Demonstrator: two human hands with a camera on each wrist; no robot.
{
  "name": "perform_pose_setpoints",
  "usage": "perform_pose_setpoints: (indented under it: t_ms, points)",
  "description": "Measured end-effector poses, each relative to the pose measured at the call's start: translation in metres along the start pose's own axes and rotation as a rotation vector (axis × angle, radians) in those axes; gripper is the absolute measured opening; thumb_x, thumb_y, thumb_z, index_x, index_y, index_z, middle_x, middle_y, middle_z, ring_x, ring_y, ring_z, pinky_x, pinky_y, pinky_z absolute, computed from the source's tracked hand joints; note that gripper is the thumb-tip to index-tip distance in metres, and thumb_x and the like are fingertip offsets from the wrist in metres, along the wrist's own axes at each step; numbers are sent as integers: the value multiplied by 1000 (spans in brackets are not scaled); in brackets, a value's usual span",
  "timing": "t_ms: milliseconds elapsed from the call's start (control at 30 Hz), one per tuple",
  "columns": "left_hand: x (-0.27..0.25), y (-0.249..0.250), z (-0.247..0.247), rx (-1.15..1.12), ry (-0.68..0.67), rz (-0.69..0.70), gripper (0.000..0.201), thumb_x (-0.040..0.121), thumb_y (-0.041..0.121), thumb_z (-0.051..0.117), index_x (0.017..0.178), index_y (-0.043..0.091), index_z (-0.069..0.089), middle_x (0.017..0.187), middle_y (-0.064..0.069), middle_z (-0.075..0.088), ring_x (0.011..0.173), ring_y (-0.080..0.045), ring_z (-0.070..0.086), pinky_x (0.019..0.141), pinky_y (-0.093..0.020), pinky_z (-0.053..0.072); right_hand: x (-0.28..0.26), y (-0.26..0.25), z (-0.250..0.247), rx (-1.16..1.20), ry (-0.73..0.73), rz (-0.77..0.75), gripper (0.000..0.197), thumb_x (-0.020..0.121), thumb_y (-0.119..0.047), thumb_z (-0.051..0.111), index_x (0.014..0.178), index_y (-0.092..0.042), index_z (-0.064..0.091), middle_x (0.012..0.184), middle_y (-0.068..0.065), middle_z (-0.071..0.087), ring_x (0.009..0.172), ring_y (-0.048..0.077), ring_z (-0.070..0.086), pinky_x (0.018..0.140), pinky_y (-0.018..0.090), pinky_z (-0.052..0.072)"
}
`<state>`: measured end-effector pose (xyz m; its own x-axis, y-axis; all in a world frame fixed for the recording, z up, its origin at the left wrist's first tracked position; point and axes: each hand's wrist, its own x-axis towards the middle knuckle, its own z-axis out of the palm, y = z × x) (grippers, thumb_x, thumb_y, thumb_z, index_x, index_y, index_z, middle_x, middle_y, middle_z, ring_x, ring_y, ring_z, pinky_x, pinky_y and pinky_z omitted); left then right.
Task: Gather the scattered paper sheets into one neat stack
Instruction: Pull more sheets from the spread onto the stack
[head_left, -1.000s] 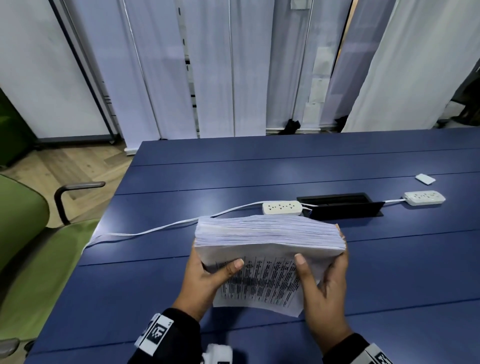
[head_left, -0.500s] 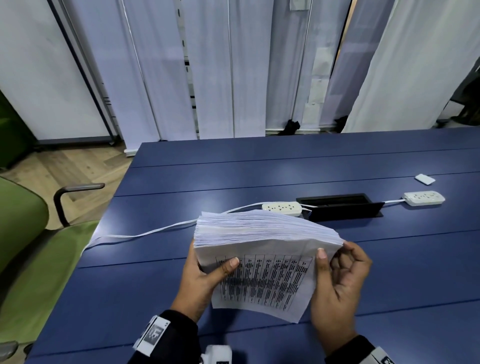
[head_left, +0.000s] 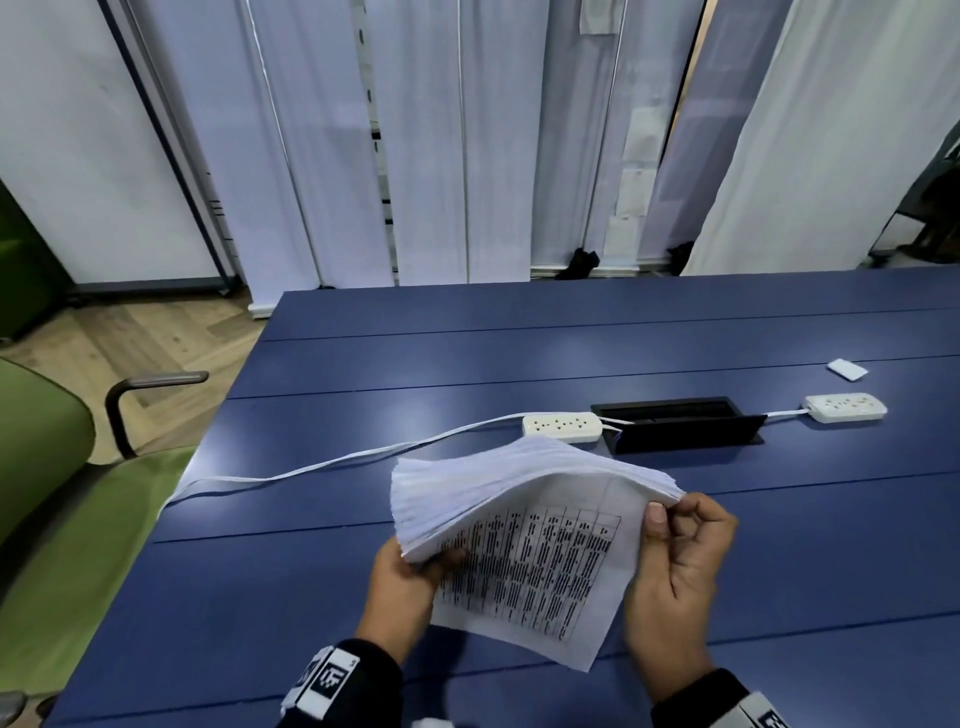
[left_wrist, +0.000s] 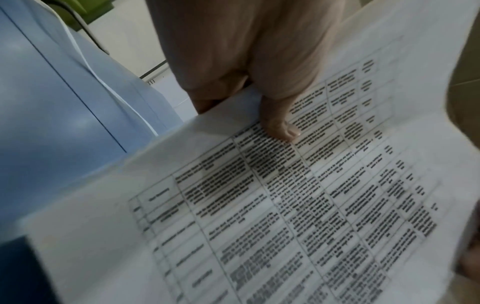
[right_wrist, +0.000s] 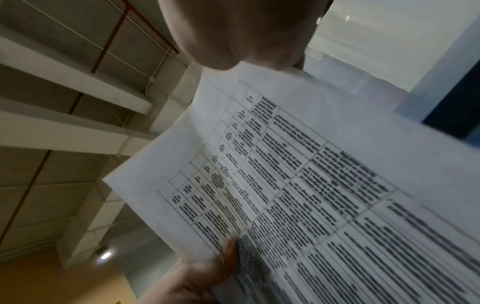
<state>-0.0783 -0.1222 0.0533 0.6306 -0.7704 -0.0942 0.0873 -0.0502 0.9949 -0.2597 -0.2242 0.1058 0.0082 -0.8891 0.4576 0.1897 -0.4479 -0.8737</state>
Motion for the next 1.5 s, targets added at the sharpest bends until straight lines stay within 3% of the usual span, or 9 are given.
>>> perform_pose_setpoints:
  t_ms: [200,433,567,700,933,1033,1267,1400,1500]
  points:
    - [-16,3,-15,-107,-145,-73,33,76,-12,69,106,-1,62,96,-11,76,86,-18,73,69,-21,56,32,-4,6,-74,-73,101,26,98,-8,45,90,-32,42,83,1,58,73,4,53,66,16,46]
    - [-33,-56,-43,-232,-232,-355,108,24,22,100,120,-3,57,109,-23,70,99,-32,70,77,-33,57,16,46,4,127,-59,682,16,91,-1,56,78,-10,56,76,6,60,65,16,54,62,26,46]
    - [-38,-71,-55,-182,-259,-397,109,27,30,100,123,1,57,112,-17,71,105,-28,68,75,-22,56,9,50,5,229,-137,897,12,93,-2,53,82,-6,56,71,7,61,53,12,57,48,22,50]
    - [-40,-75,-60,-247,-282,-409,106,32,24,100,125,2,55,118,-18,68,111,-30,65,86,-28,54,11,54,5,254,-227,991,11,92,-4,55,83,-7,61,77,9,63,64,17,58,55,26,52]
    - [-41,-79,-64,-288,-251,-459,74,63,-3,84,129,-2,51,117,-19,68,106,-27,68,82,-27,57,7,49,11,69,-321,787,12,95,-7,52,87,-2,59,75,8,61,58,9,54,48,17,45]
    - [-40,-87,-68,-281,-270,-477,83,56,8,87,131,2,51,122,-18,66,116,-31,62,103,-41,44,6,53,11,-29,-343,711,17,97,-9,50,82,-8,59,71,7,58,60,13,48,52,20,42]
    - [-42,-97,-68,-248,-204,-479,90,47,13,92,127,6,52,117,-13,70,108,-25,67,96,-36,47,-13,40,14,-282,-470,378,25,98,-12,46,77,-26,48,69,-4,54,62,7,44,61,26,40]
    - [-42,-111,-73,-247,-138,-510,100,43,22,97,129,5,51,118,-11,70,113,-26,63,107,-42,40,-21,21,22,-389,-526,42,15,94,-2,46,91,-15,54,102,-6,49,93,5,53,81,9,41]
    - [-46,-120,-76,-221,-104,-527,109,33,28,99,127,1,52,115,-12,71,110,-25,64,107,-41,40,-23,15,27,-479,-530,-78,11,90,-8,45,86,-16,52,99,-8,42,91,8,51,79,13,42]
